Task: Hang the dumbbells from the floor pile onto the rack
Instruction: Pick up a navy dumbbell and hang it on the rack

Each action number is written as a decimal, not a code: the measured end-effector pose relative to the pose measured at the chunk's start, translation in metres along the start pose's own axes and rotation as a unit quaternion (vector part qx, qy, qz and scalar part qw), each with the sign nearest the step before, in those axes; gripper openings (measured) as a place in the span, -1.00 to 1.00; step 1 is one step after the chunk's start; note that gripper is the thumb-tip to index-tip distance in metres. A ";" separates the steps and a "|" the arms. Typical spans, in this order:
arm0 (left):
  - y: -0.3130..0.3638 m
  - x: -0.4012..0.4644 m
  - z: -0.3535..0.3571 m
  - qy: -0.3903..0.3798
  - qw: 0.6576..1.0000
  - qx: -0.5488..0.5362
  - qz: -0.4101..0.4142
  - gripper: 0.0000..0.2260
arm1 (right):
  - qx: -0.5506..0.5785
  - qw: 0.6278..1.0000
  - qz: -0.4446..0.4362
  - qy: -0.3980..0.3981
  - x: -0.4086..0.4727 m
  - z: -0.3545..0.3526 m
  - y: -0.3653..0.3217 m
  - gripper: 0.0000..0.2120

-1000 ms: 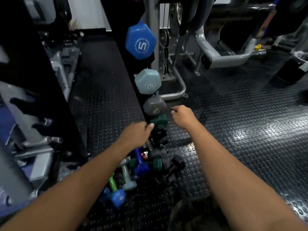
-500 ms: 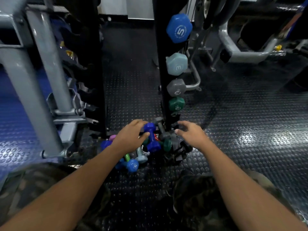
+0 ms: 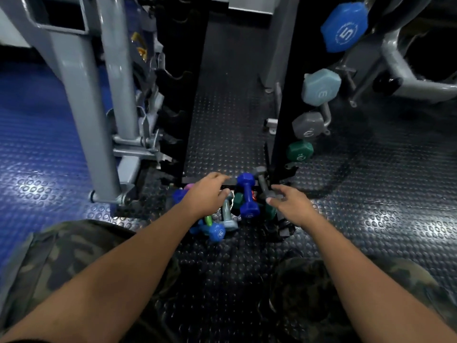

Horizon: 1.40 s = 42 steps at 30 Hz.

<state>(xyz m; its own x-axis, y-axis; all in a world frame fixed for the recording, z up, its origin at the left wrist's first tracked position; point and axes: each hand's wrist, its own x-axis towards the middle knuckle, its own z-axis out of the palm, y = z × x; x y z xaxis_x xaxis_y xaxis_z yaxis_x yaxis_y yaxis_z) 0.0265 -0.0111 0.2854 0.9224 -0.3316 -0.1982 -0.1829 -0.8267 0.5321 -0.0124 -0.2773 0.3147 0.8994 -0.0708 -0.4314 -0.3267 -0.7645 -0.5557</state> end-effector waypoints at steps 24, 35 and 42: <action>-0.063 0.159 0.139 -0.094 0.993 0.038 -0.064 -0.57 | 0.187 0.957 0.222 0.007 0.177 0.154 0.076 -0.50; -0.047 0.211 0.160 -0.123 0.991 0.050 -0.031 -0.55 | 0.289 0.903 0.317 0.009 0.211 0.197 0.098 -0.28; -0.064 0.205 0.174 -0.121 0.991 0.028 -0.058 -0.51 | 0.372 0.864 0.330 0.076 0.219 0.221 0.102 -0.08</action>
<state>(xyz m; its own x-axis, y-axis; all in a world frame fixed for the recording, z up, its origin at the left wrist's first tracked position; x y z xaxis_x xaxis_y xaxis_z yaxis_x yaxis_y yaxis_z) 0.1685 -0.1052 0.0670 0.8305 -0.3276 -0.4505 -0.1062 -0.8870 0.4493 0.0872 -0.2288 0.0064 0.4544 -0.4610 -0.7622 -0.8293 0.0936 -0.5509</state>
